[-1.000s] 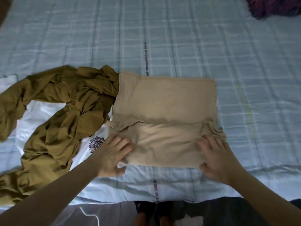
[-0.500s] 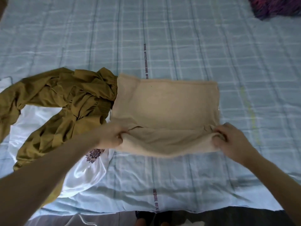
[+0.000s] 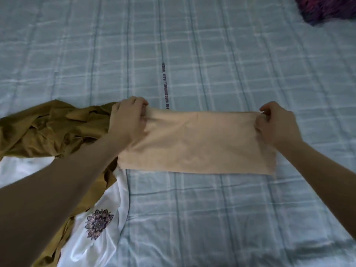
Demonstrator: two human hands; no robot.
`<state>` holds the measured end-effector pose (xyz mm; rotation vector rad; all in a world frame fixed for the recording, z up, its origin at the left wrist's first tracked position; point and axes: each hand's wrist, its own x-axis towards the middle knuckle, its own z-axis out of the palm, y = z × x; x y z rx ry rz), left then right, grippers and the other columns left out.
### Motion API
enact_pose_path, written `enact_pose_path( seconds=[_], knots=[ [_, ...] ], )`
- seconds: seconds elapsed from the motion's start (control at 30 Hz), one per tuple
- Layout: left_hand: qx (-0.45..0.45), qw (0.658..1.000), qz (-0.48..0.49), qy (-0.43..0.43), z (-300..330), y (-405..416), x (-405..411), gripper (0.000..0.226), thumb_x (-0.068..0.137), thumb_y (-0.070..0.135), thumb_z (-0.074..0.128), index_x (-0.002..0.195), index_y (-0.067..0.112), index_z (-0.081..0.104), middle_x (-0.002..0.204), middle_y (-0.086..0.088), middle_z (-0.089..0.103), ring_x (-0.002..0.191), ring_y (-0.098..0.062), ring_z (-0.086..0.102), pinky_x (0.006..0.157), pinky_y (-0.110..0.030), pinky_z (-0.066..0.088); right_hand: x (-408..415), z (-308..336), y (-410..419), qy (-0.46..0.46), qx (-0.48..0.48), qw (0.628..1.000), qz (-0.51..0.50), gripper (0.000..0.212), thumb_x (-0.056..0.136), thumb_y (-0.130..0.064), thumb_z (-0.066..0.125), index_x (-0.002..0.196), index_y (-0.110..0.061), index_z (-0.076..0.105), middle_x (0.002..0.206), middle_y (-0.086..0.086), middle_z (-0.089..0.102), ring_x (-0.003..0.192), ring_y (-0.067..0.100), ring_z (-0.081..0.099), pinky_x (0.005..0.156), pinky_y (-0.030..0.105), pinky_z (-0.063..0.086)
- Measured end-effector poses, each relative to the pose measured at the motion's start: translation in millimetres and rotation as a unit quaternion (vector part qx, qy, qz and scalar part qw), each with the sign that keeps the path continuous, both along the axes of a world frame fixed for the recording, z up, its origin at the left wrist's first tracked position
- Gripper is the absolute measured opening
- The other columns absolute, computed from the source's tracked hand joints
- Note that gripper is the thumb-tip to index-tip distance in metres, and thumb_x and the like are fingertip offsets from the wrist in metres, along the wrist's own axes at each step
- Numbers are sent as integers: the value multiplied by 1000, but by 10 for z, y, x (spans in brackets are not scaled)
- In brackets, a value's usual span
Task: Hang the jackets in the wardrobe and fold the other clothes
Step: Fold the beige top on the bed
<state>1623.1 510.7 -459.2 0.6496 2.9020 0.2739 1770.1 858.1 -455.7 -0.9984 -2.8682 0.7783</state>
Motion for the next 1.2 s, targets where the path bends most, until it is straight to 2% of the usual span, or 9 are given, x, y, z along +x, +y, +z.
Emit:
enact_pose_path(
  seconds=[0.1,0.17,0.23,0.33,0.4,0.47,0.83,1.1,1.2],
  knots=[
    [13,995,-55,79,-88,172,214,64,71,17,69,131,15,47,149,-11,34,134,-35,33,114,-52,16,-17,-92,-203,43,111,993,8,33,88,-11,53,121,-12,54,124,17,50,111,39,48,88,51,41],
    [39,983,-161,80,-183,287,444,56,72,20,65,126,11,52,153,-11,33,139,-35,31,116,-55,14,75,-173,-445,50,174,983,33,31,87,-16,51,118,-12,51,123,19,48,109,38,45,89,51,39],
    [15,967,-243,73,-345,361,614,44,84,27,56,127,14,55,153,-9,35,143,-31,28,116,-55,14,127,-345,-703,-34,227,970,83,36,89,-33,43,118,-13,49,121,18,48,109,38,46,94,53,37],
    [-37,981,-189,35,-582,413,572,52,95,41,38,144,27,42,160,-2,24,149,-25,16,117,-56,6,29,-660,-854,-104,159,975,117,64,88,-51,32,141,-15,40,144,14,41,130,36,38,106,64,22],
    [-51,988,-142,25,-694,428,433,59,95,50,30,151,34,28,163,2,13,150,-21,8,117,-57,-2,-78,-800,-796,-95,158,975,121,68,90,-55,27,148,-20,32,154,9,31,142,30,26,112,64,11],
    [-46,988,-147,16,-799,435,347,62,93,53,30,152,34,25,163,3,9,151,-20,4,117,-59,-2,-103,-878,-736,-83,177,973,121,67,91,-55,27,150,-23,28,158,6,26,145,26,21,114,59,5],
    [12,987,-159,0,-879,440,285,63,89,47,41,149,28,37,162,-3,17,150,-25,11,114,-62,14,-159,-848,-746,-98,170,974,109,69,87,-52,33,151,-25,30,158,3,26,147,23,19,116,57,6],
    [52,985,-163,10,-939,432,262,62,88,44,43,148,27,39,161,-3,21,149,-25,12,114,-60,14,-185,-861,-756,-101,180,973,106,70,87,-53,35,150,-24,32,158,2,27,146,23,21,115,58,9],
    [55,985,-164,10,-956,419,264,63,87,45,43,148,27,39,161,-3,20,150,-25,11,117,-57,7,-174,-887,-747,-100,179,973,107,70,87,-53,34,150,-25,30,158,2,25,146,23,20,115,58,8]
  ],
)
